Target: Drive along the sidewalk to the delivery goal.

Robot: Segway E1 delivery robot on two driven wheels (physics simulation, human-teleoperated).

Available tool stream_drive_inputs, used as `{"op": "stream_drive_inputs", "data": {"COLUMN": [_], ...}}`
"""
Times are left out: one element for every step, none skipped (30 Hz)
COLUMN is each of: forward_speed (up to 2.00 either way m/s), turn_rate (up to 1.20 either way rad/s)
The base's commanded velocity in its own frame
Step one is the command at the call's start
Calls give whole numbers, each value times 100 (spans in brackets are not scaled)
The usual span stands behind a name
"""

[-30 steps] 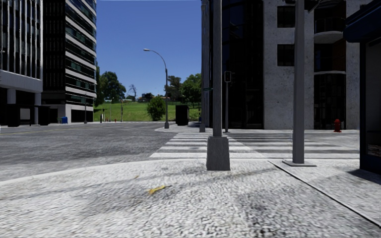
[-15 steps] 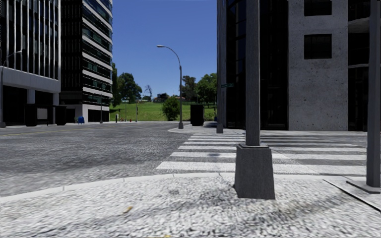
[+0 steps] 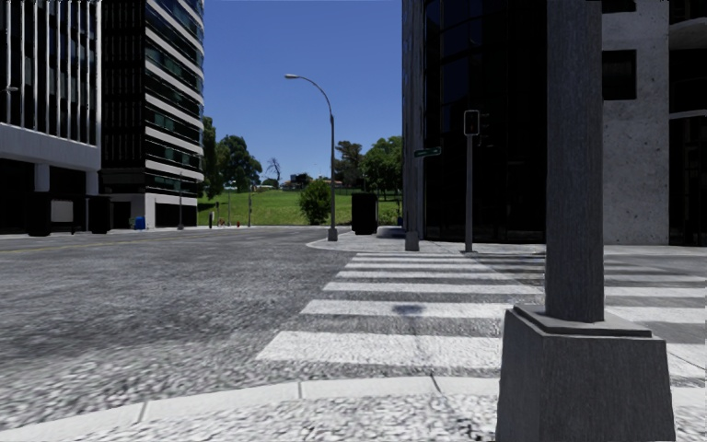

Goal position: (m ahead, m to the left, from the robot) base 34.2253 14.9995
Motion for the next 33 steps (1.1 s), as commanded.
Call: {"op": "stream_drive_inputs", "data": {"forward_speed": [200,200,200,200,200,200,200,200,200,200,200,200,200,200,200,200,200,200,200,200,200,200,200,200,200,200,200,200,200,200,200,200,200], "turn_rate": [0,0,0,0,0,0,0,0,0,0,0,-38,-83,-120,-120,-120,-81,-33,-8,0,0,0,0,0,0,0,0,0,0,0,0,0,0]}}
